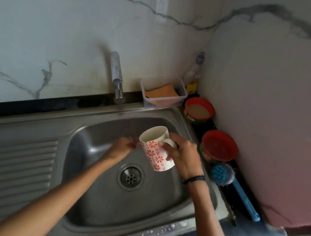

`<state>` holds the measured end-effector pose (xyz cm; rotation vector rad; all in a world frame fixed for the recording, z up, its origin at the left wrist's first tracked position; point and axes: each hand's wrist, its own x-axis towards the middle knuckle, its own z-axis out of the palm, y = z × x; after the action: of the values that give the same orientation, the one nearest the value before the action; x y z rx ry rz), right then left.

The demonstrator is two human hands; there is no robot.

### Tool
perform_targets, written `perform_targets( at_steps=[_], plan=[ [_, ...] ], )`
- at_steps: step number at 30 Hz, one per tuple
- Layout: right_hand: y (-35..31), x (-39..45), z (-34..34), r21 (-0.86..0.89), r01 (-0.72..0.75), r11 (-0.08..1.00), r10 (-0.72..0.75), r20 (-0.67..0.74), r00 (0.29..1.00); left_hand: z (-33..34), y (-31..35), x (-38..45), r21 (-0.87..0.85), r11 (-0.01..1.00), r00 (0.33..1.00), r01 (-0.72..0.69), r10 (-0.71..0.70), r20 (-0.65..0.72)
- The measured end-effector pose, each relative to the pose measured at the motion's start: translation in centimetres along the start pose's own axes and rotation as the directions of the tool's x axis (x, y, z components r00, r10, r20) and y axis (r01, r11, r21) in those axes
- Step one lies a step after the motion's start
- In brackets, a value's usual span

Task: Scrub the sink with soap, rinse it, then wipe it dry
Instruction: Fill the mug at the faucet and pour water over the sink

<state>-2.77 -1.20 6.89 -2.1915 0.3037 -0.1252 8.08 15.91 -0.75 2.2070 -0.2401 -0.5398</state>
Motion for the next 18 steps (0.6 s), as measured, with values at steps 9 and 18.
perform_targets(
  at_steps=[9,18],
  plan=[
    [2.1,-6.9,-8.4,-0.24,-0.034,0.97,0.047,0.048,0.998,10.3,2.1,-6.1,0.051,0.93,0.883,-0.363,0.326,0.338],
    [1.1,-8.3,-12.8,-0.77,-0.024,0.638,0.334,0.248,0.909,16.3,6.7,-8.3,0.111,0.796,0.688,-0.596,0.434,0.581]
  ],
)
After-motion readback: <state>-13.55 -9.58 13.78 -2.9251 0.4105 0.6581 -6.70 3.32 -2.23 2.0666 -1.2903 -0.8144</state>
